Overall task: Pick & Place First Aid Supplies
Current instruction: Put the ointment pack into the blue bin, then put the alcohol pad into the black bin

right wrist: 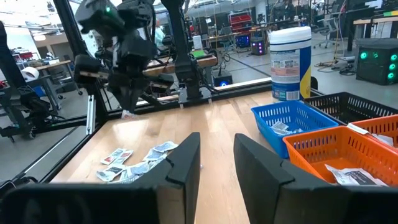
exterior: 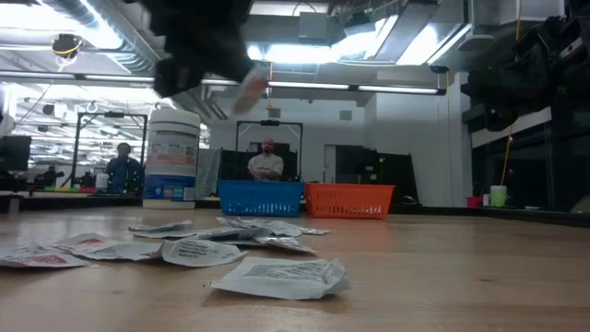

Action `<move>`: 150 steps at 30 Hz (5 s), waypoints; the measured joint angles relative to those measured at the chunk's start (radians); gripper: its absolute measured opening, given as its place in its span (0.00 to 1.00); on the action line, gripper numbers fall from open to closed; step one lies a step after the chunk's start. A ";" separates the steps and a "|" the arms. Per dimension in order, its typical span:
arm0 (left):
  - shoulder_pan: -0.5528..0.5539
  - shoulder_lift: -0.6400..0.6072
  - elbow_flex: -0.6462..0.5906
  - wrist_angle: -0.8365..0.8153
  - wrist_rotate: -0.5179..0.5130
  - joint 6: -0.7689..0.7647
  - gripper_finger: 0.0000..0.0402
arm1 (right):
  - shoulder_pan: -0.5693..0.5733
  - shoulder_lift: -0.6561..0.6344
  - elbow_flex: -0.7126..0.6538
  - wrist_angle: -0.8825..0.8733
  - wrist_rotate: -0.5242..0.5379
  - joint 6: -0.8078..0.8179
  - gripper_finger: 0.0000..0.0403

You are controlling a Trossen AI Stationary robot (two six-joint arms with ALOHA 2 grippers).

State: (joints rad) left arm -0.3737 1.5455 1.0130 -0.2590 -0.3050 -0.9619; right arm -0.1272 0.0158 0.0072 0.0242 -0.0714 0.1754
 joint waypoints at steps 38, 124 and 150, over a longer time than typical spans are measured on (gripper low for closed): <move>0.789 -0.072 0.002 -0.092 0.403 0.815 0.00 | 0.000 0.000 0.000 0.000 0.000 0.000 0.25; 0.339 0.051 0.149 -0.100 -0.021 1.235 0.42 | 0.000 0.000 0.000 0.000 0.000 0.000 0.25; -0.158 0.054 0.105 -0.470 -0.021 0.695 0.42 | 0.000 0.000 0.000 0.000 0.000 0.000 0.25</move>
State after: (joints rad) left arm -0.5315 1.5998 1.1180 -0.7287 -0.3261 -0.2672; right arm -0.1268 0.0157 0.0073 0.0242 -0.0714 0.1755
